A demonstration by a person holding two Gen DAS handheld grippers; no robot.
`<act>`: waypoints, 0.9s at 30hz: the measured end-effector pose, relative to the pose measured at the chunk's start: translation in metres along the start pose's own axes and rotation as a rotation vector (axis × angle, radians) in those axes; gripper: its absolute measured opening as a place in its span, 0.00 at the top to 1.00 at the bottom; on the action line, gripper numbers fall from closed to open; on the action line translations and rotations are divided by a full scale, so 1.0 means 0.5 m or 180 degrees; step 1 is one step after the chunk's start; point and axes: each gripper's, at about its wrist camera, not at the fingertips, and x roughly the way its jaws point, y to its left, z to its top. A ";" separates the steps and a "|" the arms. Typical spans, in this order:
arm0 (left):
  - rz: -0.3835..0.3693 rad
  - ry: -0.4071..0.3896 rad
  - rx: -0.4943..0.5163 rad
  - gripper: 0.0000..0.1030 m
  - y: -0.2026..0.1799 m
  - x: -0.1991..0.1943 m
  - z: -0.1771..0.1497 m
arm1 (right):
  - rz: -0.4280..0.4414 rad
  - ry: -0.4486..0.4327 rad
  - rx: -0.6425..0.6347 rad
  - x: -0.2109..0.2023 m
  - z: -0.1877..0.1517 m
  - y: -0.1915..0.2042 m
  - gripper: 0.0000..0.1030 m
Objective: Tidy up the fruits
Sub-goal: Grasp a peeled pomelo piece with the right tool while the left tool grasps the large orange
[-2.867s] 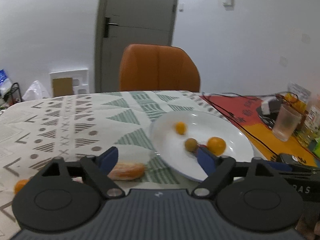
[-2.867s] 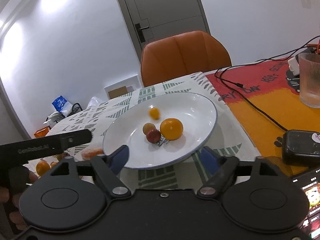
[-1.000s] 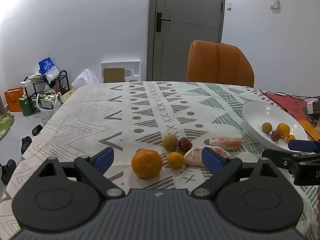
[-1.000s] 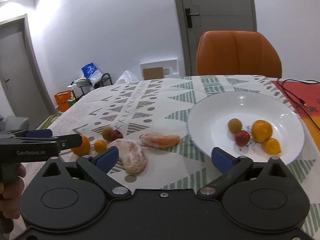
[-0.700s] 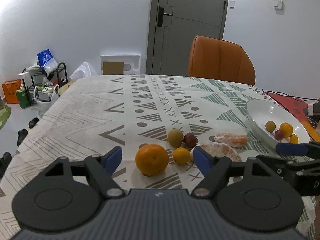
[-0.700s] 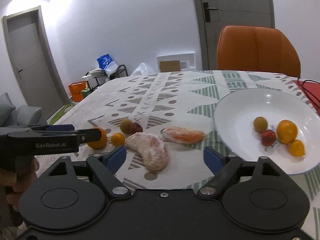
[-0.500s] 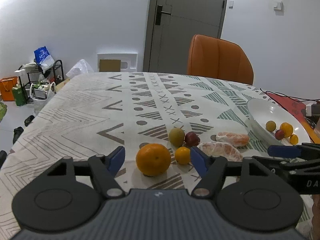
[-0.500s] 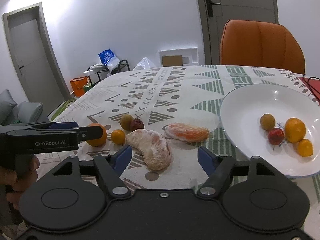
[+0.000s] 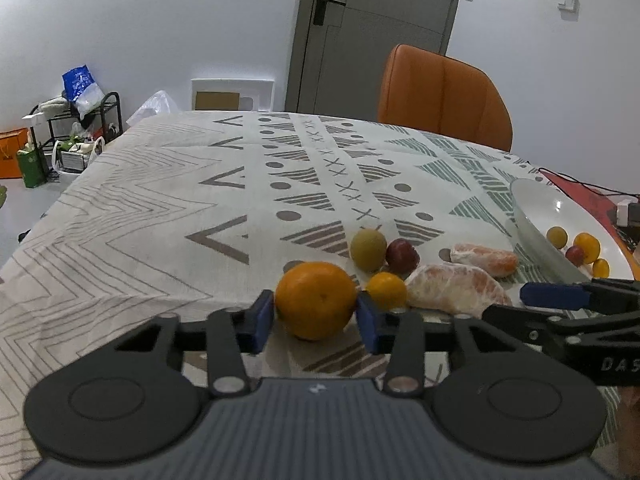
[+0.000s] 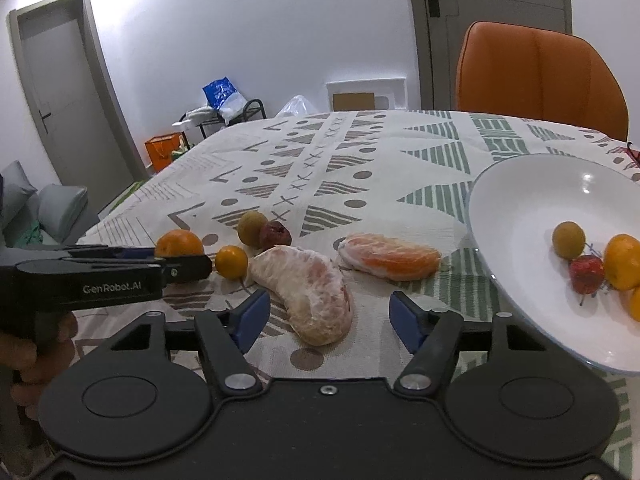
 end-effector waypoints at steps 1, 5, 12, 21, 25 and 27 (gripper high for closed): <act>0.0007 0.0003 -0.0012 0.60 0.000 -0.001 0.000 | -0.0002 0.0014 -0.0005 0.004 0.001 0.001 0.38; -0.0011 0.0019 -0.0005 0.60 0.001 -0.009 -0.001 | -0.0007 0.0025 -0.0015 0.015 0.005 0.010 0.39; 0.0027 -0.0040 -0.0041 0.60 0.008 -0.027 0.000 | -0.0133 0.0011 -0.0225 0.033 0.008 0.033 0.39; 0.0042 -0.0089 -0.0048 0.60 0.005 -0.043 -0.003 | -0.0110 -0.0070 -0.0347 0.022 -0.002 0.038 0.61; 0.0043 -0.0144 -0.0063 0.60 0.001 -0.053 -0.005 | -0.0043 -0.0096 -0.0250 0.003 -0.008 0.029 0.62; 0.0041 -0.0154 -0.0050 0.60 -0.004 -0.056 -0.006 | -0.0044 -0.0129 -0.0215 -0.008 -0.011 0.027 0.62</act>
